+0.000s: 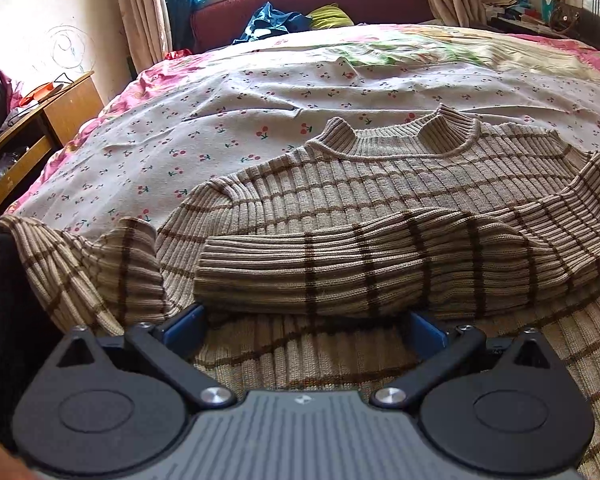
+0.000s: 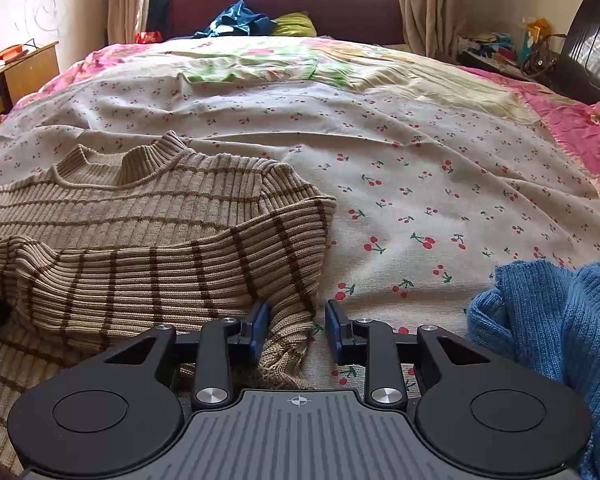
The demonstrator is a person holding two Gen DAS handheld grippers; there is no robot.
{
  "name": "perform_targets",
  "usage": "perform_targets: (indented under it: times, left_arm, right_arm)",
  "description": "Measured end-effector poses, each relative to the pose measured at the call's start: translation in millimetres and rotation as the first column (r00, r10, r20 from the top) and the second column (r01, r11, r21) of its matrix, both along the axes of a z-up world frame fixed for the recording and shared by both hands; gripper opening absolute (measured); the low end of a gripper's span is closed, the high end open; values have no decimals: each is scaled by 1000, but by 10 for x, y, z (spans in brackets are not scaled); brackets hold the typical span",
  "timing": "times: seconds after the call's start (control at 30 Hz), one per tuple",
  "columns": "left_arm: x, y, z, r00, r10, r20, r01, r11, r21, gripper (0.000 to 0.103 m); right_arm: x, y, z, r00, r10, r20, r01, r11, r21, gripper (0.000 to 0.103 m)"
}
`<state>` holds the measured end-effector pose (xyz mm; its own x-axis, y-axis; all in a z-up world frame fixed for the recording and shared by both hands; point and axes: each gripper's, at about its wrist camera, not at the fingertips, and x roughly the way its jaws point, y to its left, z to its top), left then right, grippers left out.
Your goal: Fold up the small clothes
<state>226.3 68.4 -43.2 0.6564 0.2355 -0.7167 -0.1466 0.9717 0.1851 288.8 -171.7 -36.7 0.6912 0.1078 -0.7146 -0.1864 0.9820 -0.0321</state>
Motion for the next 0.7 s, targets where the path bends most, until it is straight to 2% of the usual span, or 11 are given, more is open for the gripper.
perform_targets:
  times: [0.2, 0.7]
  left_arm:
    - [37, -21, -49, 1000, 11, -23, -10, 999, 33, 103]
    - [45, -10, -61, 1000, 11, -28, -10, 1000, 26, 103]
  right_arm:
    - [-2, -3, -3, 1000, -1, 1, 1, 1000, 3, 29]
    - [-1, 8, -12, 1000, -9, -4, 9, 1000, 0, 30]
